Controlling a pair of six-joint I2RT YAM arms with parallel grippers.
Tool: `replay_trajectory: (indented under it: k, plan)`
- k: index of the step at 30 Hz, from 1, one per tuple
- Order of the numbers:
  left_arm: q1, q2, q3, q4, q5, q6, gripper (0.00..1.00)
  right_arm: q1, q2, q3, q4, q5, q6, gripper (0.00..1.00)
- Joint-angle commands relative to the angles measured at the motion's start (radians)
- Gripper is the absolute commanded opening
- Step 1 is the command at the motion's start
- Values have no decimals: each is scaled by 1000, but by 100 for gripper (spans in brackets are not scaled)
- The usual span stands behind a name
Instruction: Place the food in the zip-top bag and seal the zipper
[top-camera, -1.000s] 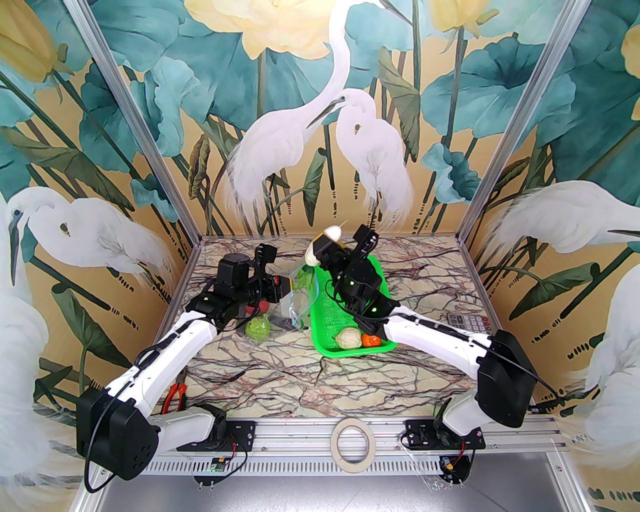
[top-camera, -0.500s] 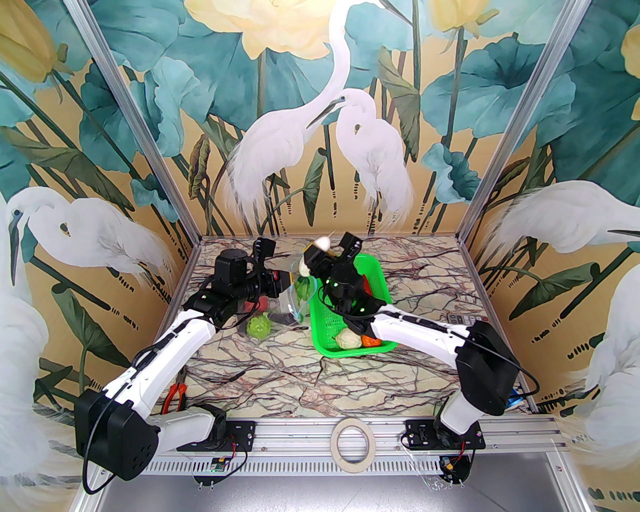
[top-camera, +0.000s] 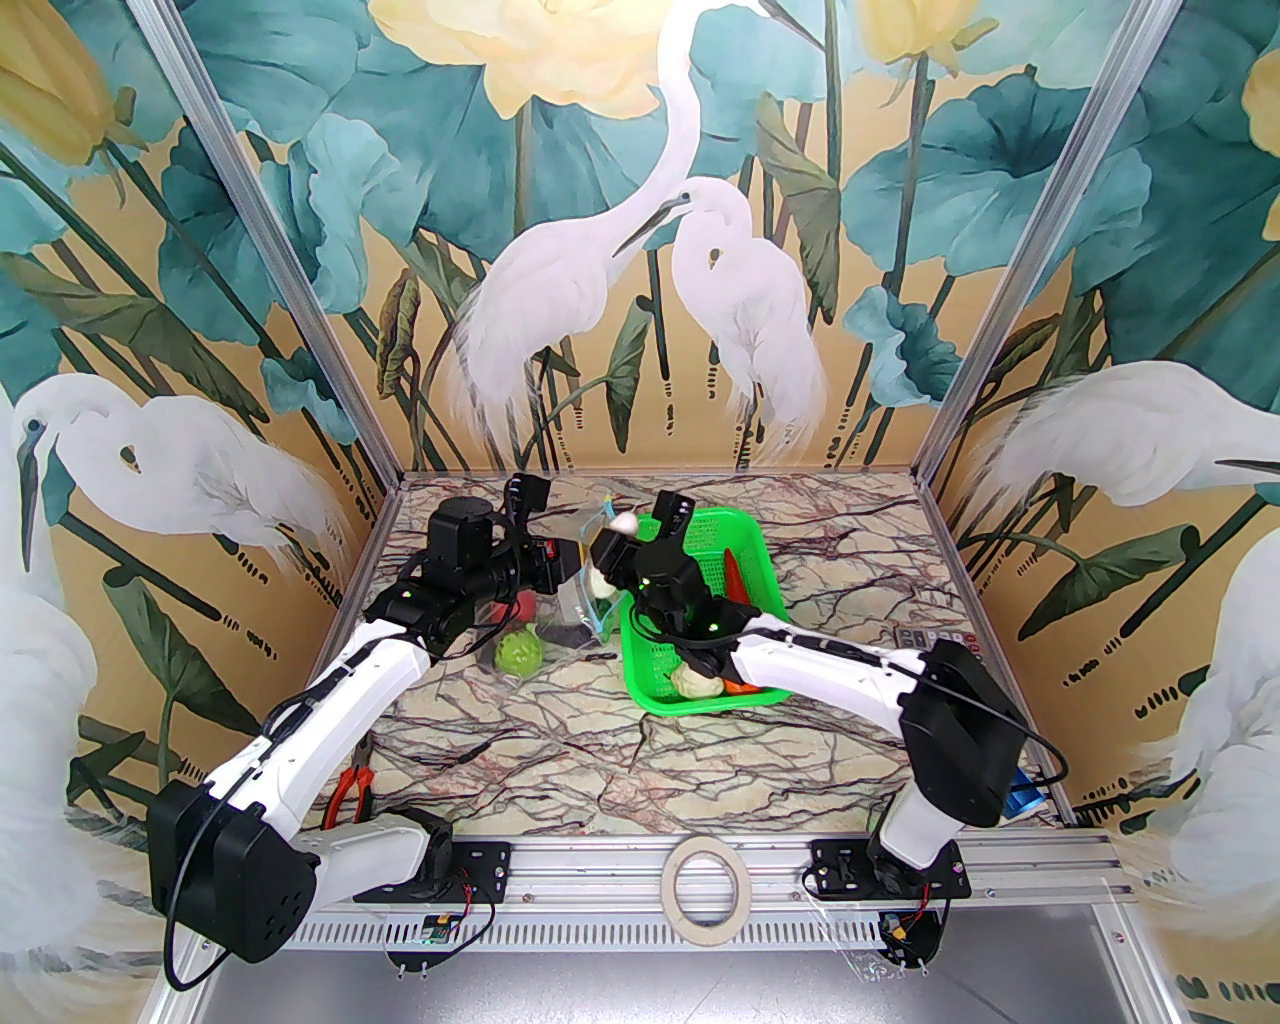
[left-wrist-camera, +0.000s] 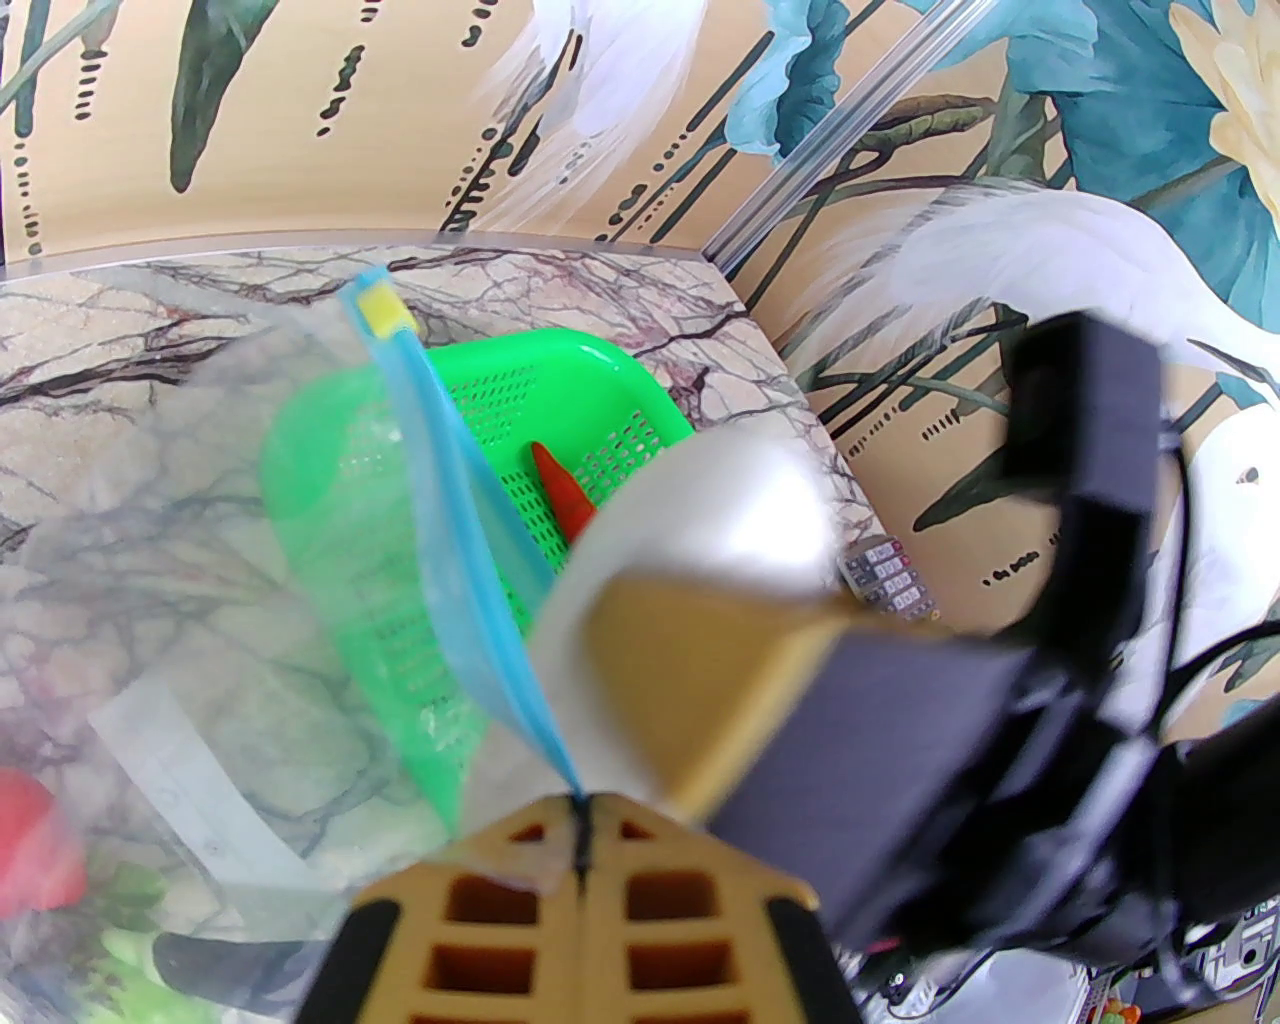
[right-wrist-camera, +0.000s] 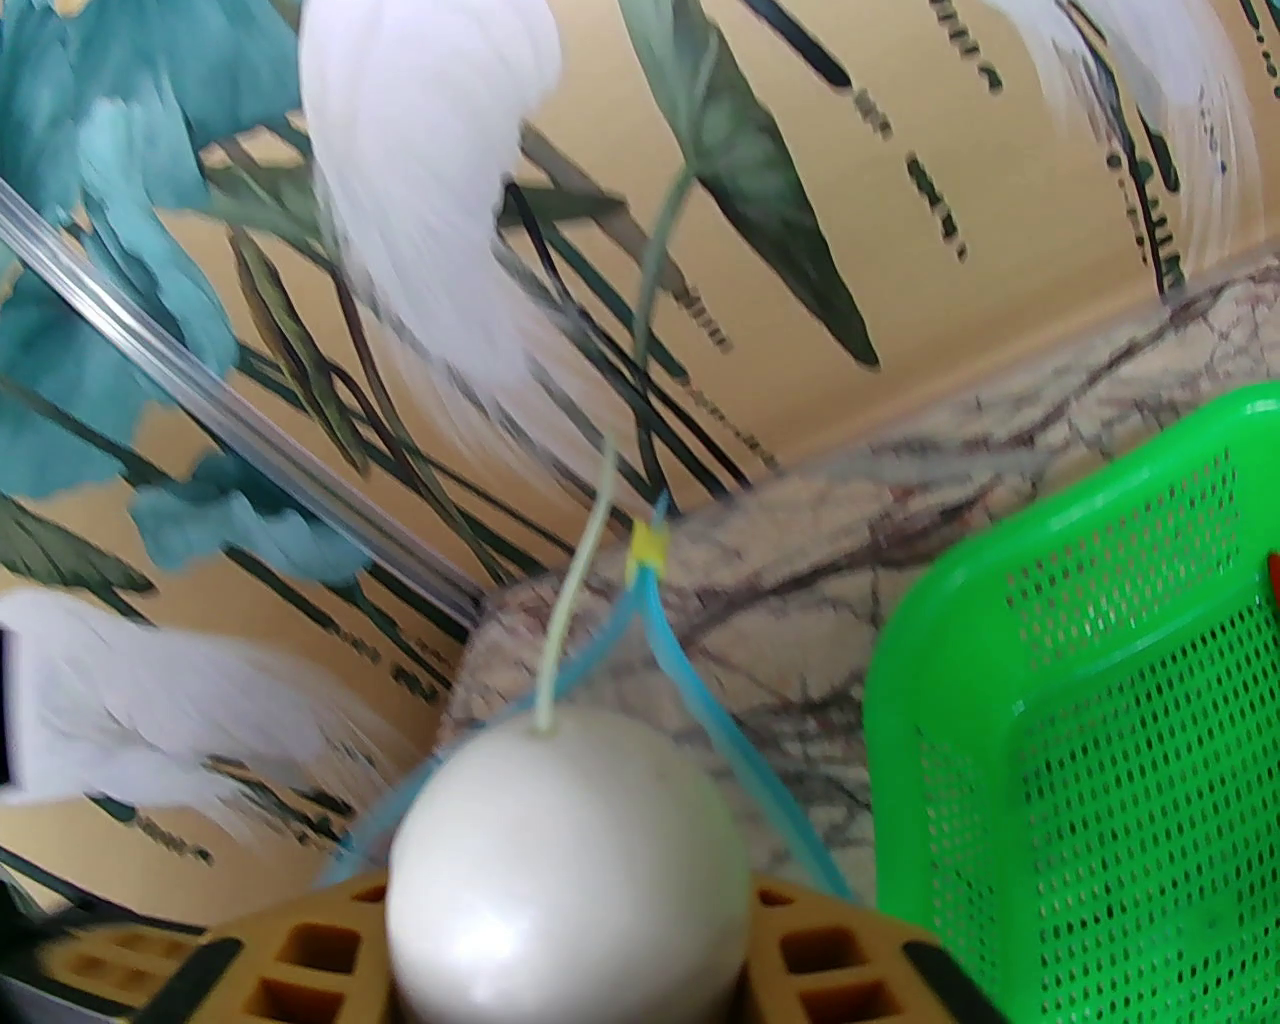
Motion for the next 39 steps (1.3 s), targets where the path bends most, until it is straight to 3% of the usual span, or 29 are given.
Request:
replay_trajectory:
  k: [1, 7, 10, 17, 26, 32, 39]
  plan:
    - [4, -33, 16, 29, 8, -7, 0, 4, 41, 56, -103, -83, 14, 25]
    - [5, -37, 13, 22, 11, -6, 0, 3, 113, 166, -184, -191, -5, 31]
    - [4, -40, 12, 14, 8, 1, 0, 2, 120, 207, -230, -213, -31, 47]
    - [5, -42, 7, 4, 8, 9, 0, -3, 67, 242, -309, -206, -109, 64]
    - [6, -41, 10, -12, 18, 27, 0, -9, -78, 250, -431, -167, -265, 62]
    - [7, -42, 0, -43, 43, 56, 0, -37, -208, 247, -708, -158, -386, 61]
    - [6, -53, -18, -54, 45, 73, 0, -149, -301, 202, -1060, -315, -486, 64]
